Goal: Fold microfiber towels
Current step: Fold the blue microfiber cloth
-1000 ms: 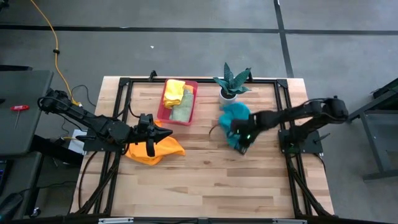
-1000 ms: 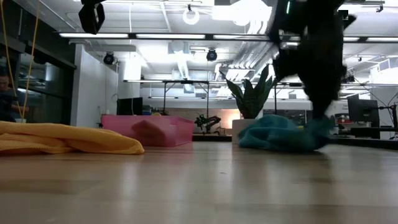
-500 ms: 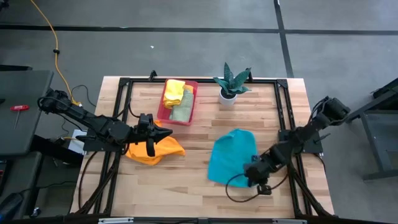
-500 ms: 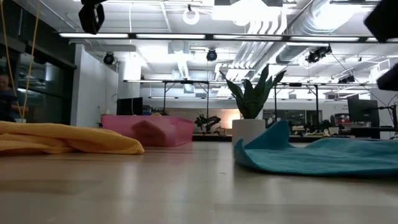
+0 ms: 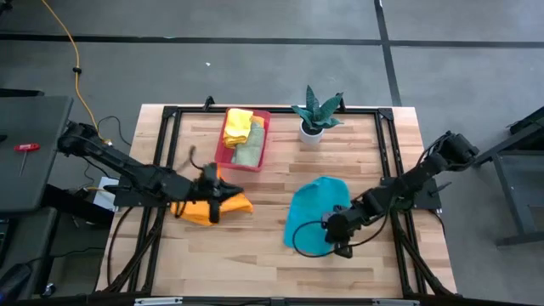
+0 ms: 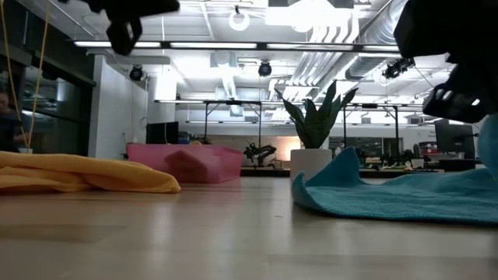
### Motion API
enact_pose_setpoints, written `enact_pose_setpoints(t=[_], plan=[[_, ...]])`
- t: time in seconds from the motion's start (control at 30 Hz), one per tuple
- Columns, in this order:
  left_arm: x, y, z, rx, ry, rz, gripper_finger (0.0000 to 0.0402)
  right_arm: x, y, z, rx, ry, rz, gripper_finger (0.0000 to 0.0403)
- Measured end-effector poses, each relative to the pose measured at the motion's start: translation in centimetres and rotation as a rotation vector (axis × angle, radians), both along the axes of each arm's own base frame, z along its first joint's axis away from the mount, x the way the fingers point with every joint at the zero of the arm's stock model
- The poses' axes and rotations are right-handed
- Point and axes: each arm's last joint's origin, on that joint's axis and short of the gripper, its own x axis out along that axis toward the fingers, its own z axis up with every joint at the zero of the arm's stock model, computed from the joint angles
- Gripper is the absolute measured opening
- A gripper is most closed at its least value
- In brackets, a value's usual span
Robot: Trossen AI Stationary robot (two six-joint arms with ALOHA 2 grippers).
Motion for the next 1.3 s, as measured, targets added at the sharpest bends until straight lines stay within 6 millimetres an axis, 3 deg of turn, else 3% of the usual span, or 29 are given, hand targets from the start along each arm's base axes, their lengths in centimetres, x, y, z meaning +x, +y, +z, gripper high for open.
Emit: enact_pose_setpoints(t=[0.2, 0.5, 0.73, 0.87, 1.0, 1.3], plan=[[4.4, -0.9, -3.0, 0.103, 0.176, -0.094, 0.0006, 0.1, -0.3, 0.0, 0.043, 0.044, -0.052, 0.0041], [14.7, -2.0, -7.0, 0.298, 0.361, -0.537, 0.0058, -0.6, 0.8, 0.0, 0.072, 0.076, -0.03, 0.0137], [19.8, -3.3, -10.6, 0.414, 0.437, -0.768, 0.0111, -0.8, 1.2, 0.0, 0.081, 0.088, -0.04, 0.0177], [21.0, -3.6, -12.2, 0.45, 0.502, -0.784, 0.0134, -0.8, 1.2, 0.0, 0.083, 0.09, -0.046, 0.0184], [21.0, -3.5, -12.7, 0.462, 0.547, -0.789, 0.0144, -0.8, 1.2, 0.0, 0.084, 0.088, -0.046, 0.0184], [20.3, -3.2, -13.4, 0.517, 0.65, -0.814, 0.0122, -0.8, 1.1, 0.0, 0.078, 0.086, -0.038, 0.0184]])
